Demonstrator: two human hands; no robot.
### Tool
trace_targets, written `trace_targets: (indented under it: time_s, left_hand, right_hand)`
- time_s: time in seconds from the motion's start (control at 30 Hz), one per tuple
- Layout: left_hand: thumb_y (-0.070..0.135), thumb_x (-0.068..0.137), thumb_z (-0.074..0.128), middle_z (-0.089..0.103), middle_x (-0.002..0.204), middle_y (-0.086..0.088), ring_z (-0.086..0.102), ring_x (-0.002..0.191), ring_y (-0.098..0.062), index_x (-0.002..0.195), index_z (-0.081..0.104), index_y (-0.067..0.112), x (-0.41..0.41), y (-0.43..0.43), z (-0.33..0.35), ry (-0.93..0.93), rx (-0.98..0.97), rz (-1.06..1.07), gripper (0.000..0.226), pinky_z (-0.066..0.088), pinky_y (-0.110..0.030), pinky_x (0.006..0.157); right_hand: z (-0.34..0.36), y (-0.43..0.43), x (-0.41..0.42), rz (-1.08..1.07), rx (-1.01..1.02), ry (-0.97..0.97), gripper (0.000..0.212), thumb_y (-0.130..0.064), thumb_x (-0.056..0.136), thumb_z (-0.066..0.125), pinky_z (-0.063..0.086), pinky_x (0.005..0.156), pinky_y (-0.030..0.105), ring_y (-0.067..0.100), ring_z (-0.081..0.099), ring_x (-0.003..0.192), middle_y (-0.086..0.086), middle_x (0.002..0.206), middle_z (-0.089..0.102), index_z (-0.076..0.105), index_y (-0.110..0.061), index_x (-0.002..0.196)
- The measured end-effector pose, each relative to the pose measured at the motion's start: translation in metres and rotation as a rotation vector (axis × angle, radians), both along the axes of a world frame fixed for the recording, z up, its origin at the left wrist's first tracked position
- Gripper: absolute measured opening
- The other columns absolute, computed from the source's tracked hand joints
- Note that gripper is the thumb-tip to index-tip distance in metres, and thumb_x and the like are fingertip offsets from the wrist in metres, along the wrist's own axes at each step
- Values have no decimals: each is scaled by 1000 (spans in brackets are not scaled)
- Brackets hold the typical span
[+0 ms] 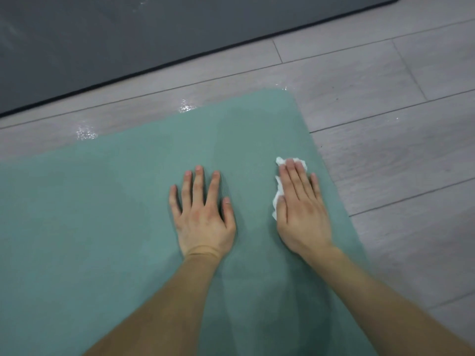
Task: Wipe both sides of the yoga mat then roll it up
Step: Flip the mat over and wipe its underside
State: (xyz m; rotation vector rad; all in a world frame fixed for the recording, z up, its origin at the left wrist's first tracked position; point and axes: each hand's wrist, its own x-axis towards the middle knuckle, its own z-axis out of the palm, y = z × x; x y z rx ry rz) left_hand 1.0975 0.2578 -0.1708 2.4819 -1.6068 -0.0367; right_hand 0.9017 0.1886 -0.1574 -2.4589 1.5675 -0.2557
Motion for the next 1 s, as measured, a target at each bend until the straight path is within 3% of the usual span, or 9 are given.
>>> trace_targets:
  time_s: [0.17,0.27,0.37,0.47,0.57,0.67,0.83,1.0]
  left_hand:
    - [45,101,47,30,171,-5,21,160,-26,158,45,29,2,0,2,-18,-7,-7,60,17,-58,127]
    - [44,100,47,30,171,-5,21,160,-26,158,46,28,1,0,1,-19,-24,-11,60,16,-58,127]
    - [44,100,46,29,172,-5,20,160,-26,159,44,28,1,-1,2,-9,-10,-8,61,16,-58,127]
    - [44,100,46,29,172,-5,20,160,-26,159,44,28,0,-1,4,-11,-3,-9,61,16,-58,127]
    - [44,100,46,28,172,-5,19,161,-26,159,44,28,-1,0,4,-2,-4,-3,61,16,-58,127]
    - [44,100,46,29,172,-5,21,160,-26,159,45,28,0,0,4,-11,4,-6,61,17,-58,127]
    - [44,99,47,31,171,-6,23,159,-27,158,47,27,0,0,3,-19,-23,-6,61,18,-58,126]
    - [43,99,48,31,171,-6,23,160,-27,158,47,26,1,-1,3,-24,-10,1,61,19,-59,126]
  right_hand:
    - [-7,-129,128,45,28,27,67,-33,103,25,7,131,48,18,8,163,-1,175,18,19,-15,168]
    - [-10,-153,157,33,51,53,68,-34,101,22,5,132,46,19,13,162,1,174,22,24,-16,167]
    - [-11,-128,119,-73,3,13,67,-34,102,22,8,132,47,22,19,161,6,173,25,29,-12,165]
    - [-6,-66,64,-214,-16,40,63,-32,108,25,9,131,48,25,11,163,12,175,15,22,-7,166]
    - [-1,-23,35,-184,-18,129,65,-31,109,31,9,132,50,28,2,163,17,175,7,20,-1,165]
    - [-4,-78,52,-133,-43,70,65,-31,104,38,10,132,49,28,9,163,16,174,17,29,-3,163]
    - [-10,-175,97,-218,41,37,68,-35,104,22,6,132,46,26,11,163,11,175,17,23,-9,166]
    - [-6,-57,47,-238,-21,39,63,-31,110,26,10,132,47,23,5,163,11,176,11,17,-4,166]
